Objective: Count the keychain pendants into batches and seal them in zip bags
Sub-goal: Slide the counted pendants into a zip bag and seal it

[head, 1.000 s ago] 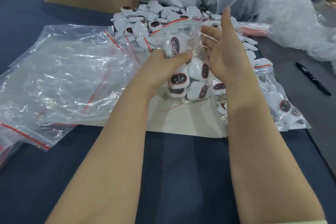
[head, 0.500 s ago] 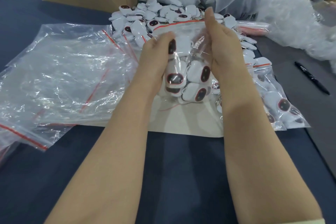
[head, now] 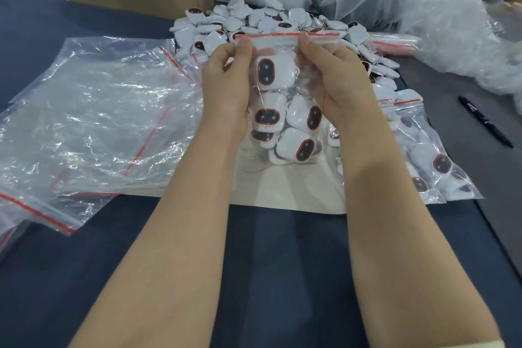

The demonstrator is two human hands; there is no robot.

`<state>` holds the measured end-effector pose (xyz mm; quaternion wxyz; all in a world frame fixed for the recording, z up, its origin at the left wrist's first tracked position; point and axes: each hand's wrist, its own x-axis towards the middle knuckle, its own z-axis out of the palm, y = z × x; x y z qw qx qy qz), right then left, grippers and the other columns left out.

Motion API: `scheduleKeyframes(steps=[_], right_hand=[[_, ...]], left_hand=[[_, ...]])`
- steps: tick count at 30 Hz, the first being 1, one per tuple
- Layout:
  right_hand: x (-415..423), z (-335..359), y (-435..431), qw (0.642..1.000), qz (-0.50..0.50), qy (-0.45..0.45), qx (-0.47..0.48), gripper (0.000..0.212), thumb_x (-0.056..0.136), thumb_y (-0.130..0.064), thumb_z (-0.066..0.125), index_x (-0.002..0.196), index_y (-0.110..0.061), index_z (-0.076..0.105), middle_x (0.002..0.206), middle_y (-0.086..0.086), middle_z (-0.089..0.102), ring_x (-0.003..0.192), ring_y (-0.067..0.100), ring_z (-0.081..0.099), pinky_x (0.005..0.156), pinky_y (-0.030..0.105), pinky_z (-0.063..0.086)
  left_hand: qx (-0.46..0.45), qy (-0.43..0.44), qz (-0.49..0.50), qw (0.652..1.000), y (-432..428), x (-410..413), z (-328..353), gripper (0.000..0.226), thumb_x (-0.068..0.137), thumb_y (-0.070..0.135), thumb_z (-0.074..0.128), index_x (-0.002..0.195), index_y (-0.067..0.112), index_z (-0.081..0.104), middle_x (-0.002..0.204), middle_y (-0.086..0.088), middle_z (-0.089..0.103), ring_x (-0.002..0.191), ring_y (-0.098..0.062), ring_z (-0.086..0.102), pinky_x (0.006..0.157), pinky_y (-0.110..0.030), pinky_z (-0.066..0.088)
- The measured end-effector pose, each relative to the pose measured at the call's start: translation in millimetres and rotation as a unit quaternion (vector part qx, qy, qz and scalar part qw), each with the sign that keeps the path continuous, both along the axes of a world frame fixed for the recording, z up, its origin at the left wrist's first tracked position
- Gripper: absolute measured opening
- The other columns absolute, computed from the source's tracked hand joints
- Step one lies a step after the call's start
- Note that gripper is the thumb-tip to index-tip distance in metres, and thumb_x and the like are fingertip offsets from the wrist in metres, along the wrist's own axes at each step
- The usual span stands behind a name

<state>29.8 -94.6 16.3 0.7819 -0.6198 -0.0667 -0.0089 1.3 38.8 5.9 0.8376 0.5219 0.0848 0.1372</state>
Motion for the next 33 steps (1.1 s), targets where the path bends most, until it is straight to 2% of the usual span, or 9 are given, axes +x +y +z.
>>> scheduleKeyframes(steps=[3, 7, 9, 11, 14, 19, 22, 28, 33], right_hand=[[-0.8, 0.7, 0.9, 1.000, 0.015, 0.015, 0.007, 0.016, 0.087, -0.016, 0.069, 0.076, -0.005, 0.071, 0.072, 0.006, 0.066, 0.069, 0.021, 0.053, 0.078, 0.033, 0.045], [-3.9, 0.8, 2.1, 0.998, 0.041, 0.017, -0.043, 0.016, 0.083, -0.021, 0.072, 0.071, -0.011, 0.075, 0.084, 0.018, 0.063, 0.082, 0.032, 0.045, 0.094, 0.047, 0.043], [-4.5, 1.4, 4.9, 0.999, 0.029, 0.029, -0.026, 0.015, 0.083, -0.016, 0.071, 0.086, -0.001, 0.073, 0.103, 0.033, 0.061, 0.091, 0.037, 0.047, 0.104, 0.057, 0.037], [-4.7, 1.4, 6.8, 0.999, 0.012, 0.038, -0.013, 0.024, 0.083, -0.011, 0.071, 0.099, 0.008, 0.068, 0.112, 0.035, 0.062, 0.094, 0.044, 0.055, 0.103, 0.061, 0.039], [-5.3, 2.0, 8.5, 0.999, 0.013, 0.041, -0.006, 0.021, 0.085, -0.007, 0.068, 0.101, 0.008, 0.067, 0.105, 0.026, 0.069, 0.098, 0.040, 0.066, 0.097, 0.056, 0.049], [-6.6, 2.5, 8.9, 0.999, 0.011, 0.040, -0.018, 0.016, 0.084, -0.006, 0.068, 0.096, 0.005, 0.067, 0.099, 0.023, 0.070, 0.090, 0.035, 0.068, 0.094, 0.053, 0.051], [-8.4, 3.0, 10.3, 0.999, 0.015, 0.043, -0.008, 0.013, 0.085, -0.005, 0.067, 0.093, 0.004, 0.067, 0.093, 0.022, 0.071, 0.084, 0.033, 0.068, 0.090, 0.049, 0.054], [-11.3, 5.6, 14.9, 0.998, 0.005, 0.049, -0.025, 0.028, 0.086, -0.008, 0.067, 0.103, 0.014, 0.063, 0.095, 0.026, 0.066, 0.082, 0.033, 0.064, 0.091, 0.049, 0.051], [-12.1, 5.8, 15.0, 0.998, -0.015, 0.043, -0.049, 0.024, 0.085, -0.010, 0.069, 0.095, 0.012, 0.065, 0.084, 0.025, 0.064, 0.072, 0.031, 0.060, 0.084, 0.049, 0.051]], left_hand=[[0.036, -0.007, 0.022, 0.999, 0.3, 0.3, -1.3, 0.025, 0.095, 0.022, 0.057, 0.070, 0.018, 0.056, 0.072, -0.003, 0.062, 0.074, -0.021, 0.058, 0.077, -0.043, 0.052], [0.032, -0.015, 0.022, 0.999, 0.5, 0.3, -2.7, 0.028, 0.094, 0.021, 0.057, 0.066, 0.018, 0.055, 0.072, -0.006, 0.062, 0.076, -0.025, 0.057, 0.080, -0.049, 0.051], [0.026, -0.016, 0.015, 0.999, 0.5, 0.6, -2.8, 0.027, 0.094, 0.021, 0.057, 0.067, 0.017, 0.056, 0.082, -0.014, 0.064, 0.080, -0.028, 0.058, 0.085, -0.056, 0.050], [0.028, -0.015, 0.013, 0.999, 0.1, 0.4, -3.0, 0.027, 0.094, 0.021, 0.057, 0.067, 0.018, 0.057, 0.085, -0.015, 0.065, 0.080, -0.028, 0.059, 0.085, -0.057, 0.050], [0.023, -0.012, 0.018, 0.999, -0.1, 1.4, -3.1, 0.026, 0.093, 0.021, 0.058, 0.068, 0.018, 0.058, 0.080, -0.009, 0.065, 0.078, -0.026, 0.060, 0.082, -0.054, 0.052], [0.023, 0.000, -0.004, 1.000, -0.7, 0.6, -1.9, 0.015, 0.090, 0.021, 0.063, 0.079, 0.012, 0.066, 0.082, -0.006, 0.071, 0.074, -0.021, 0.066, 0.080, -0.046, 0.057], [0.044, -0.005, -0.022, 0.999, -1.6, -1.8, -0.5, 0.015, 0.088, 0.017, 0.065, 0.074, 0.011, 0.069, 0.076, -0.007, 0.071, 0.073, -0.023, 0.066, 0.080, -0.048, 0.057], [0.058, 0.015, -0.014, 0.998, -2.9, -4.5, 3.2, 0.015, 0.088, 0.018, 0.064, 0.074, 0.014, 0.069, 0.086, -0.012, 0.070, 0.080, -0.026, 0.065, 0.084, -0.054, 0.054], [0.062, 0.022, -0.010, 0.998, -4.5, -5.1, 5.2, 0.020, 0.088, 0.020, 0.064, 0.069, 0.018, 0.070, 0.095, -0.017, 0.071, 0.096, -0.037, 0.065, 0.086, -0.053, 0.054]])
